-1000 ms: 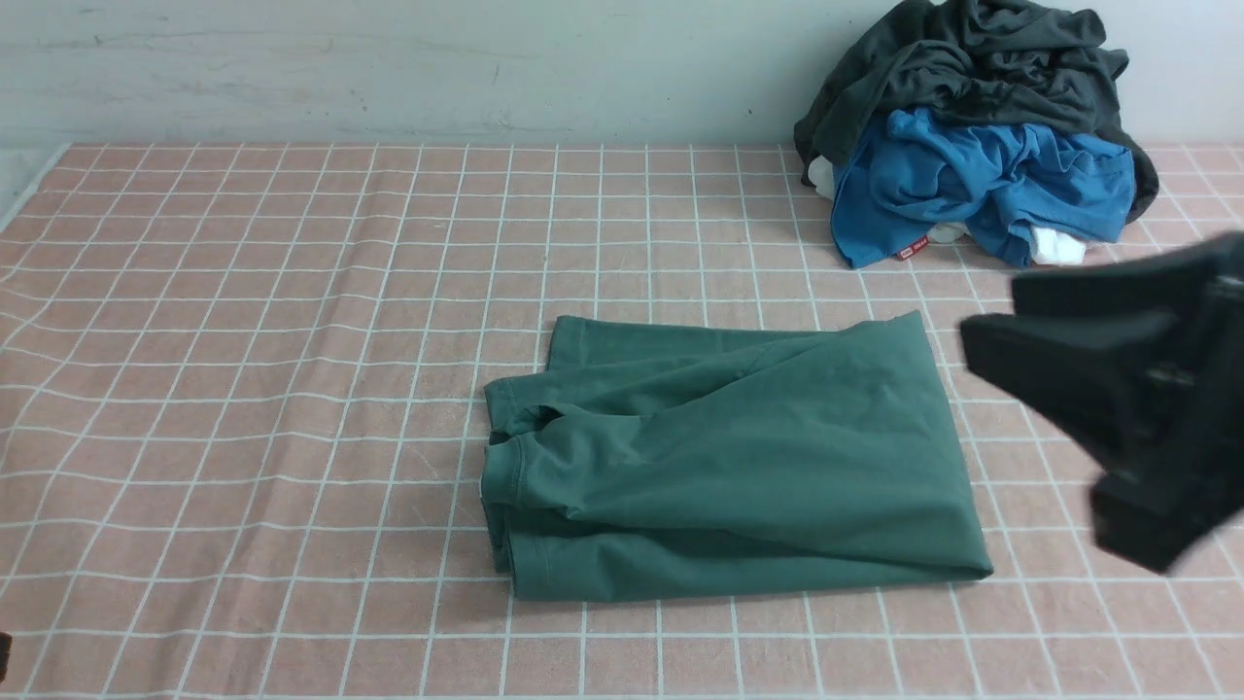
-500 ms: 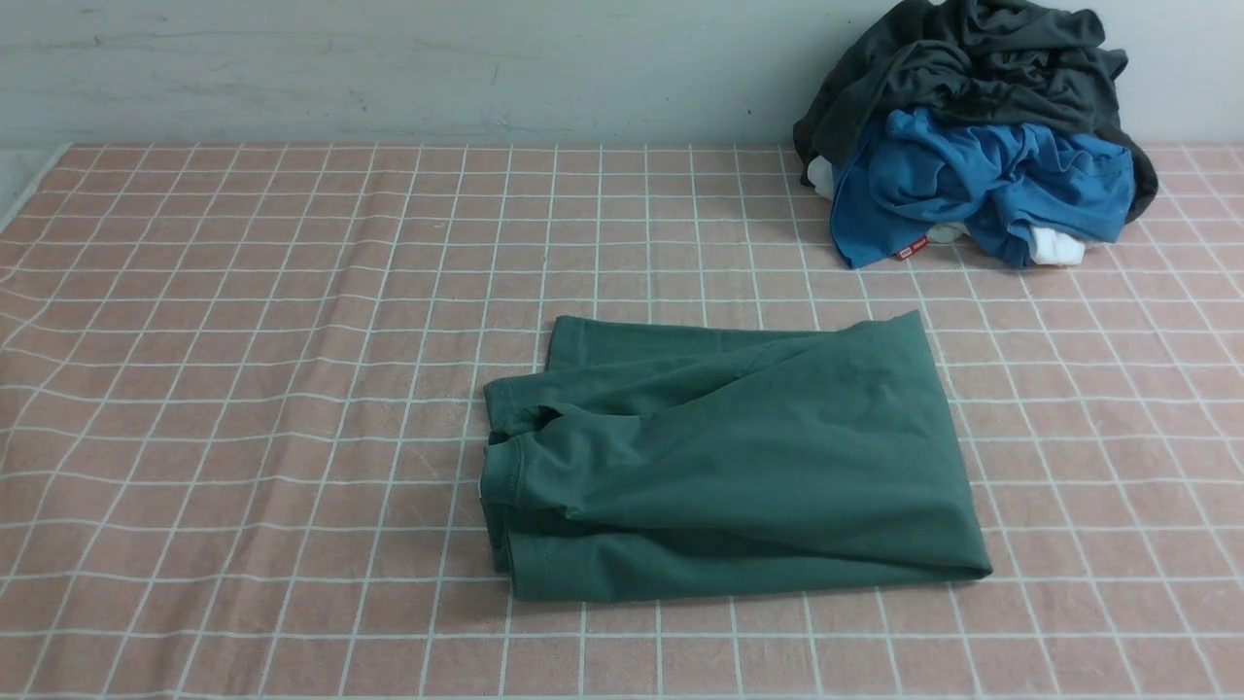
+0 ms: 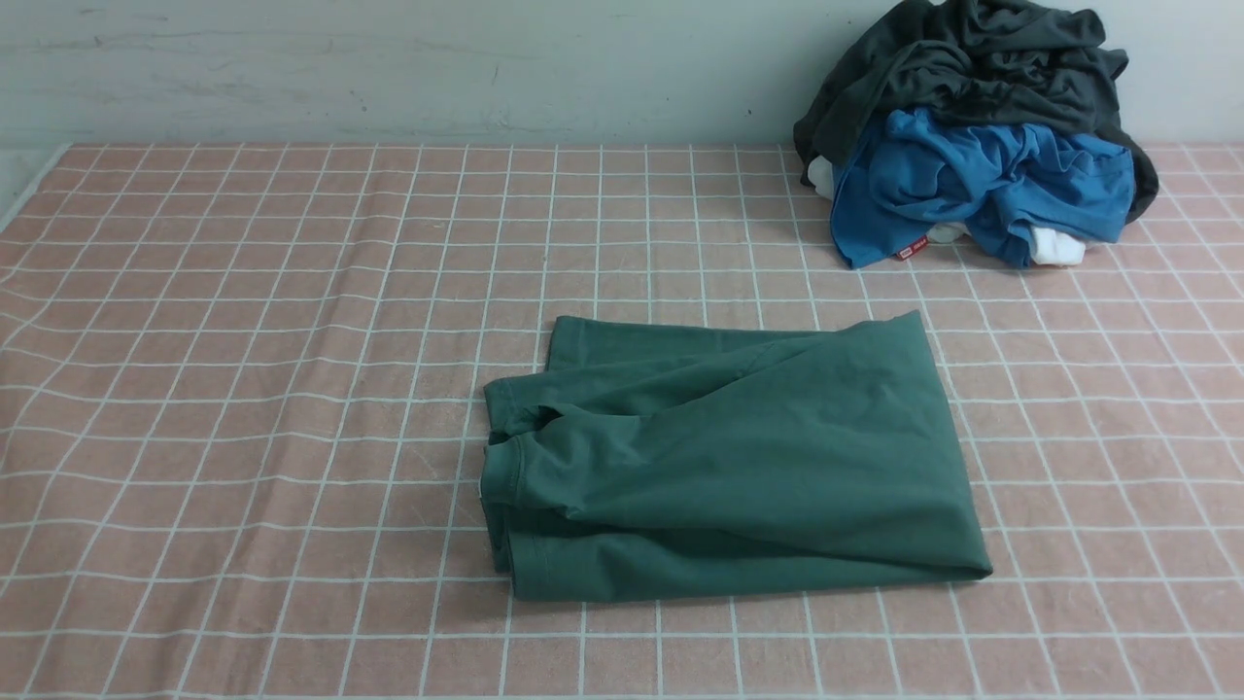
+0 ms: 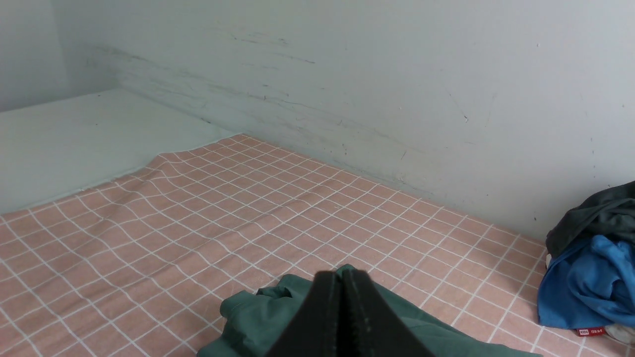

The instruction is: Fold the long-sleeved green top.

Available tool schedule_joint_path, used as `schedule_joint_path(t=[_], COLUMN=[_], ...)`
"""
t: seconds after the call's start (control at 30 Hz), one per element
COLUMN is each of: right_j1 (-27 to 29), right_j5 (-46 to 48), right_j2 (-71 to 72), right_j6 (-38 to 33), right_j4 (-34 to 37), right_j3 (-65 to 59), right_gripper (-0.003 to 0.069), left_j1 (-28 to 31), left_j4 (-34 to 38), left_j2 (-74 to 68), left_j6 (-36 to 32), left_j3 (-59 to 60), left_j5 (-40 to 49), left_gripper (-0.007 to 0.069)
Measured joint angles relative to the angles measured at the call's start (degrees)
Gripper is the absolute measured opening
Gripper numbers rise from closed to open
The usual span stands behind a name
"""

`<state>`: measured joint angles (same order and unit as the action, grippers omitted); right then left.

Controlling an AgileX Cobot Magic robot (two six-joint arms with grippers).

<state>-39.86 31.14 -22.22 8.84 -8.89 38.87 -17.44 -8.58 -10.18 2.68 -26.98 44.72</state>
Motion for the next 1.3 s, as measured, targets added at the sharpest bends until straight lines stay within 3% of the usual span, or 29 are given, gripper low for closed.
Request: schedule_joint_path(t=[0.2, 0.43, 0.47, 0.53, 0.67, 0.8, 0.97, 1.3], right_j1=[2.4, 18.0, 23.3, 26.2, 37.9, 44.4, 46.2, 45.7], right_j5=[-3.5, -16.5, -18.0, -18.5, -18.7, -16.6, -11.7, -11.2], right_j2=[3.2, 11.2, 13.7, 15.7, 22.1, 22.8, 22.9, 22.9], right_j6=[0.7, 2.0, 2.1, 2.1, 2.1, 2.8, 2.9, 2.8], right_j4=[3.0, 4.3, 4.4, 4.5, 4.2, 3.9, 3.9, 3.9], right_j3=[-6.9, -22.7, -26.0, -28.4, -37.1, -40.4, -40.4, -40.3], right_gripper=[-0.0014, -0.0014, -0.0014, -0.0014, -0.0014, -0.0014, -0.0014, -0.0014], left_j1=[0.0, 0.0, 0.0, 0.0, 0.0, 0.0, 0.0, 0.0], left_j4=[0.0, 0.0, 0.0, 0.0, 0.0, 0.0, 0.0, 0.0], left_j2=[0.0, 0.0, 0.0, 0.0, 0.0, 0.0, 0.0, 0.0], left_j6=[0.0, 0.0, 0.0, 0.0, 0.0, 0.0, 0.0, 0.0], left_j3=[0.0, 0.0, 0.0, 0.0, 0.0, 0.0, 0.0, 0.0], left_j5=[0.0, 0.0, 0.0, 0.0, 0.0, 0.0, 0.0, 0.0], left_gripper=[-0.0003, -0.0003, -0.0003, -0.0003, -0.0003, -0.0003, -0.0003, -0.0003])
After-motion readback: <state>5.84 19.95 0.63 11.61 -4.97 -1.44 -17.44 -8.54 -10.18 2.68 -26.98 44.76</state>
